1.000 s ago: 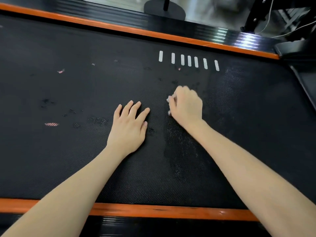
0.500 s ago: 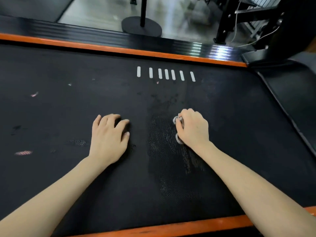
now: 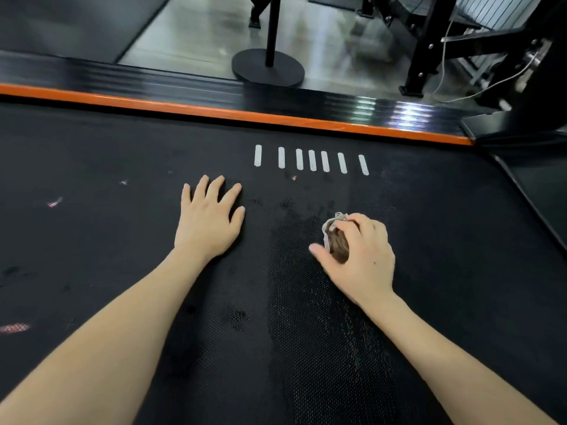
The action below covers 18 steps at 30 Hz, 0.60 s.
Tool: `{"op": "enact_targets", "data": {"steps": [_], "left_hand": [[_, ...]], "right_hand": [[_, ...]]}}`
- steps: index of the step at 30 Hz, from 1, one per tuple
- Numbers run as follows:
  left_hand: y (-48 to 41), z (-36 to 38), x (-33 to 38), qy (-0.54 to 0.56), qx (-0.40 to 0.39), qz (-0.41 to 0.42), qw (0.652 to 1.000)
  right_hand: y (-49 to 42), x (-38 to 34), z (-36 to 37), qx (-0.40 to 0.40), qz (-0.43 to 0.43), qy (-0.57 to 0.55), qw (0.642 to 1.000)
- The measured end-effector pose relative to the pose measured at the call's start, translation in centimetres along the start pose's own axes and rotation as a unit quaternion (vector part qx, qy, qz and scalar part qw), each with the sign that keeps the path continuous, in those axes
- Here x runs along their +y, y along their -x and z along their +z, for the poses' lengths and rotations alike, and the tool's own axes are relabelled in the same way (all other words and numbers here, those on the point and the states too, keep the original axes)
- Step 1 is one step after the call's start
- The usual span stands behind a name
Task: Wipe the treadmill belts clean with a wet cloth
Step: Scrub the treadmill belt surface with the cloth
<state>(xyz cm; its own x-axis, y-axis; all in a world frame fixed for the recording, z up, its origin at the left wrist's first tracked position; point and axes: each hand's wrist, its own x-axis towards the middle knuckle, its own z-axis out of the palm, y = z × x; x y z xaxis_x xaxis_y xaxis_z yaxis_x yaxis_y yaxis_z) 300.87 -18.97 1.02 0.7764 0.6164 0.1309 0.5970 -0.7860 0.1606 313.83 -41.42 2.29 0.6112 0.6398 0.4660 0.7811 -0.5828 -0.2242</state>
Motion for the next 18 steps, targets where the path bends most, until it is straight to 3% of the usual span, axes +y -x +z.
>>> {"op": "enact_targets", "data": {"steps": [3, 8, 10, 15, 16, 18], "left_hand": [[-0.1, 0.2, -0.1, -0.003, 0.005, 0.002, 1.0], [-0.2, 0.5, -0.2, -0.009, 0.009, 0.006, 1.0], [-0.2, 0.5, -0.2, -0.01, 0.009, 0.005, 1.0], [-0.3, 0.6, -0.2, -0.01, 0.012, 0.001, 1.0], [-0.3, 0.6, -0.2, -0.009, 0.011, 0.002, 1.0], [-0.3, 0.5, -0.2, -0.008, 0.007, 0.004, 1.0]], "right_hand": [[1.0, 1.2, -0.8, -0.066, -0.085, 0.012, 0.994], [-2.9, 3.6, 1.9, -0.02, -0.176, -0.017, 0.984], [-6.9, 4.1, 4.1, -0.01, -0.139, -0.007, 0.99], [-14.9, 1.4, 8.1, -0.019, 0.067, 0.052, 0.996], [-14.6, 0.2, 8.1, -0.023, 0.067, 0.045, 0.997], [-11.5, -1.7, 7.1, -0.026, -0.015, -0.01, 0.999]]}}
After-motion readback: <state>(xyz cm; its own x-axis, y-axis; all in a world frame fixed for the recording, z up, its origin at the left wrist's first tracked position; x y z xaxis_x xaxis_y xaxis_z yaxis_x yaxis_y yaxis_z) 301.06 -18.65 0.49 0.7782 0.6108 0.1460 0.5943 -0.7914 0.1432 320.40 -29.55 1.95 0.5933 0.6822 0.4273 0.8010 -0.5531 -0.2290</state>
